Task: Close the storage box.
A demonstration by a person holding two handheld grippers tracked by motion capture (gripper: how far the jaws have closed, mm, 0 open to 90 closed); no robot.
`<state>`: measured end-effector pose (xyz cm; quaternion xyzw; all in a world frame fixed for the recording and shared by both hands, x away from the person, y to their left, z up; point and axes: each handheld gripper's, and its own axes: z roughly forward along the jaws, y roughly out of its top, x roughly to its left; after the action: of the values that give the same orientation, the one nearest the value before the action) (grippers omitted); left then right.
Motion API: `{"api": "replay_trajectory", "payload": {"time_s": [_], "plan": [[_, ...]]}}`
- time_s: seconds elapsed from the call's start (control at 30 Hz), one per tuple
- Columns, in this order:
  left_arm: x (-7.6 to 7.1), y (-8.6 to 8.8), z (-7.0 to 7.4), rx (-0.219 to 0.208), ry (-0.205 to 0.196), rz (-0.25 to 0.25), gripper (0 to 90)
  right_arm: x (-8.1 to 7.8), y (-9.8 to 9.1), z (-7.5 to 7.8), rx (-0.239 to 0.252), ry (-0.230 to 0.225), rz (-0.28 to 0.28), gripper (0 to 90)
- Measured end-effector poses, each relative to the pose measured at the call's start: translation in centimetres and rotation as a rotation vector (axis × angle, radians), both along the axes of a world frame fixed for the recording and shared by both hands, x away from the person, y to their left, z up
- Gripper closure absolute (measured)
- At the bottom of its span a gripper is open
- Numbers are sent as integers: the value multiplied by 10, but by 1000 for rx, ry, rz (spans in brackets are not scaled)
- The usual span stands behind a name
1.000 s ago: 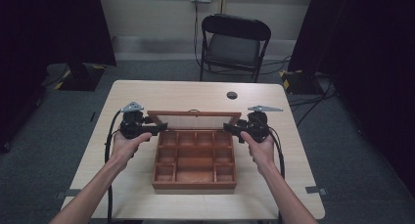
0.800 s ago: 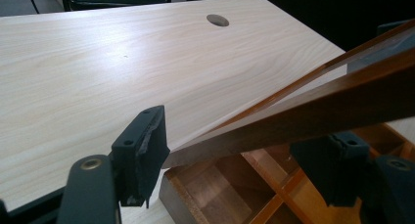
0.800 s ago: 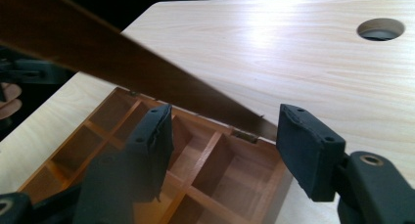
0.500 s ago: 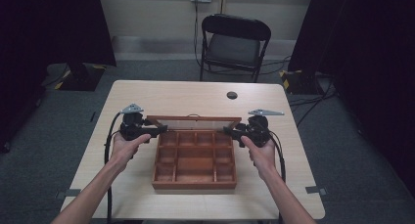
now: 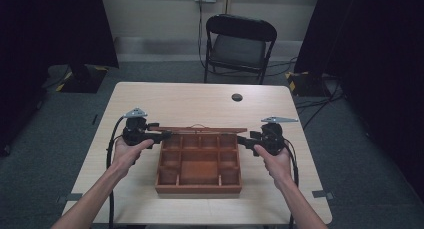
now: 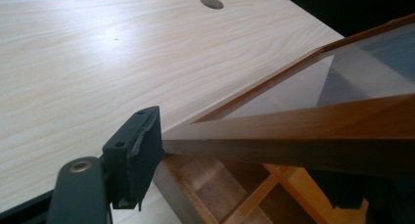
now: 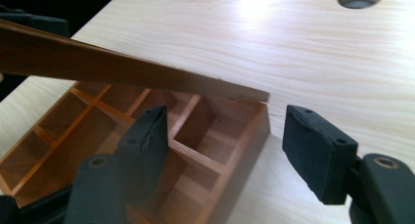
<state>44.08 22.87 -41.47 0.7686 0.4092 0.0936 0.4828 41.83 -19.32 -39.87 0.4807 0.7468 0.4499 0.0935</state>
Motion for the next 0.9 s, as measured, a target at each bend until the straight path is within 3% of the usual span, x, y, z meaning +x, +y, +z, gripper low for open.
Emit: {"api": "replay_trajectory", "payload": {"time_s": [0.23,0.4,0.57,0.77,0.9], "plan": [[-13,0,9,1,-37,-7,237,-3,-13,8,3,-27,-50,368],[-20,-1,6,-17,-20,-7,228,-3,-13,21,19,-54,-69,406],[-27,-2,4,20,-26,-4,197,-1,-2,35,44,-74,-31,419],[-29,-1,4,2,-29,5,185,-1,16,56,88,-93,62,424],[-32,-1,4,11,-34,-5,178,-4,35,64,101,-73,130,421]]}}
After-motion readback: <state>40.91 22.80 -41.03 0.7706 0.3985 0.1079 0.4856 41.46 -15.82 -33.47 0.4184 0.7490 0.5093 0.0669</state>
